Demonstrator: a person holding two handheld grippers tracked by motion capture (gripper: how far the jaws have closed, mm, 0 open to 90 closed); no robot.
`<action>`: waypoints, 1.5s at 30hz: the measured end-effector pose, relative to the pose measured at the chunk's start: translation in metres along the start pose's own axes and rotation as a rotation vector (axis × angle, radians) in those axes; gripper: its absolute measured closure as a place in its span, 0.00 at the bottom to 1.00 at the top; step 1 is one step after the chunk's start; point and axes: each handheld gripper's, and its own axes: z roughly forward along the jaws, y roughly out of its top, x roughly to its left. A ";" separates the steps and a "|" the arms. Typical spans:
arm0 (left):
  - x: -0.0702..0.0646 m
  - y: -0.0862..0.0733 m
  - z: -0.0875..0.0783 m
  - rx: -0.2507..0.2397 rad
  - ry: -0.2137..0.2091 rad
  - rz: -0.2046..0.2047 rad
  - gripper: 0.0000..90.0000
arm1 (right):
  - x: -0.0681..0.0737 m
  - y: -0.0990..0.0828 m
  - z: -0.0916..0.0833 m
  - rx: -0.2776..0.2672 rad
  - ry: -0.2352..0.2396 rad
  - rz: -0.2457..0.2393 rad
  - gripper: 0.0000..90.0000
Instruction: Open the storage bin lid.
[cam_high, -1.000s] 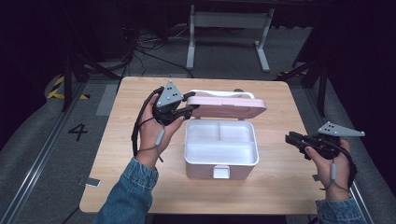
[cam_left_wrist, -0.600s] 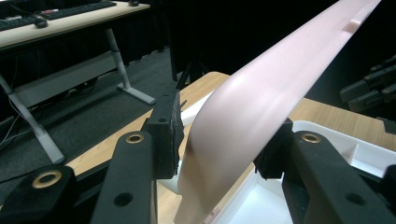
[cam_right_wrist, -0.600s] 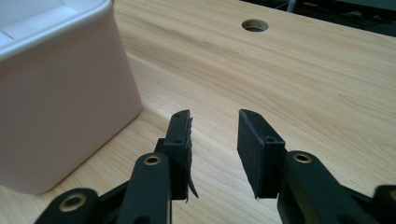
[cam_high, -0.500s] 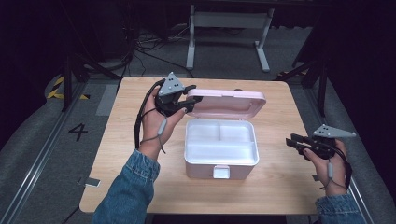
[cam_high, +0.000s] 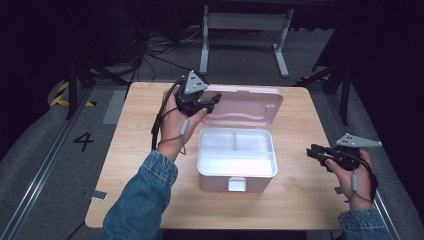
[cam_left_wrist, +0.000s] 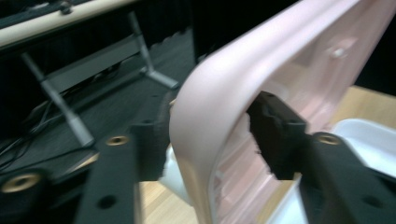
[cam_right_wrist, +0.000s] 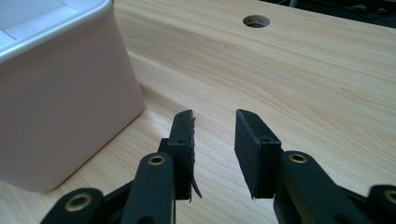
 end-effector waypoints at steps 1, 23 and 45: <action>0.000 -0.001 0.004 0.003 -0.004 -0.008 0.52 | 0.000 0.000 0.000 -0.003 0.001 0.002 0.76; 0.014 -0.013 0.042 0.060 -0.003 -0.062 0.43 | -0.001 0.001 -0.003 -0.010 0.014 0.019 0.78; 0.029 -0.027 0.067 0.095 -0.021 -0.164 0.38 | -0.003 -0.001 -0.004 -0.015 0.012 0.031 0.77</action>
